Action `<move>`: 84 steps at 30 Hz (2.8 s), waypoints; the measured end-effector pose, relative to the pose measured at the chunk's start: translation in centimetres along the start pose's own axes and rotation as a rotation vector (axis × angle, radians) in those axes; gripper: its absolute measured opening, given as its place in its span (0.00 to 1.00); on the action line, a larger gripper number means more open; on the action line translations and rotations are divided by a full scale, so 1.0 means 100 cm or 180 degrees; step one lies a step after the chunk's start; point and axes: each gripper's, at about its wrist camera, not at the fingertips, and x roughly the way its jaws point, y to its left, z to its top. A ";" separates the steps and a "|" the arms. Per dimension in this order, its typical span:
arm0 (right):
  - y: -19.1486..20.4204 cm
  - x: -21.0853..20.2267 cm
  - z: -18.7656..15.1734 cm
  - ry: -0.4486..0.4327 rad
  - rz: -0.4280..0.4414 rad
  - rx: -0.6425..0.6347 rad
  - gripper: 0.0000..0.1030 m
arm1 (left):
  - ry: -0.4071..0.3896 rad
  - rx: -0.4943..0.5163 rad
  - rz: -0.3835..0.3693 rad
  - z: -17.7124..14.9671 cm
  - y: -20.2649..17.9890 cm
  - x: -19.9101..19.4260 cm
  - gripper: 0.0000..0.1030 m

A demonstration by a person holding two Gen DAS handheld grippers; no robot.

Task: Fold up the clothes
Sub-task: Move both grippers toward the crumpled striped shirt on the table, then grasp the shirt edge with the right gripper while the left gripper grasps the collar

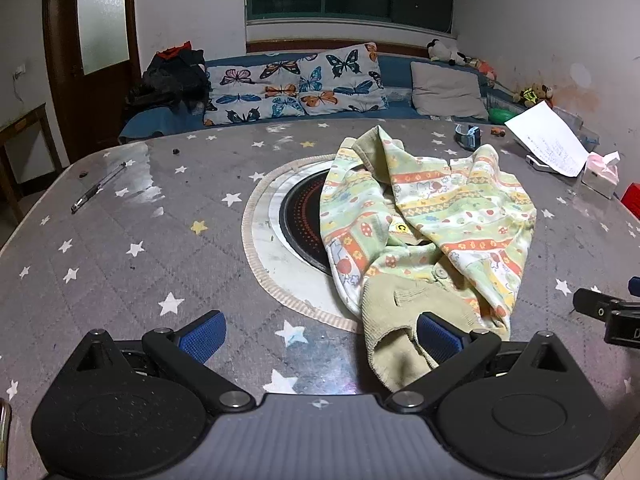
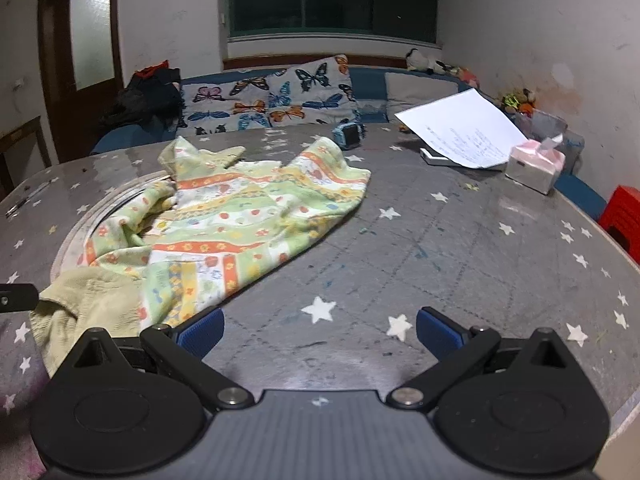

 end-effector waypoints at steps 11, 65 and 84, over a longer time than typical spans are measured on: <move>0.013 -0.001 0.000 0.0020 0.0073 -0.0039 1.00 | 0.0127 -0.0068 0.0007 0.001 0.002 0.007 1.00; 0.058 0.037 0.039 0.0088 0.0627 -0.0512 0.80 | 0.0386 -0.0169 0.0073 0.034 0.023 0.057 0.98; 0.057 0.059 0.039 0.0267 0.0728 -0.0542 0.16 | 0.0398 0.0310 -0.0197 0.076 0.000 0.101 0.63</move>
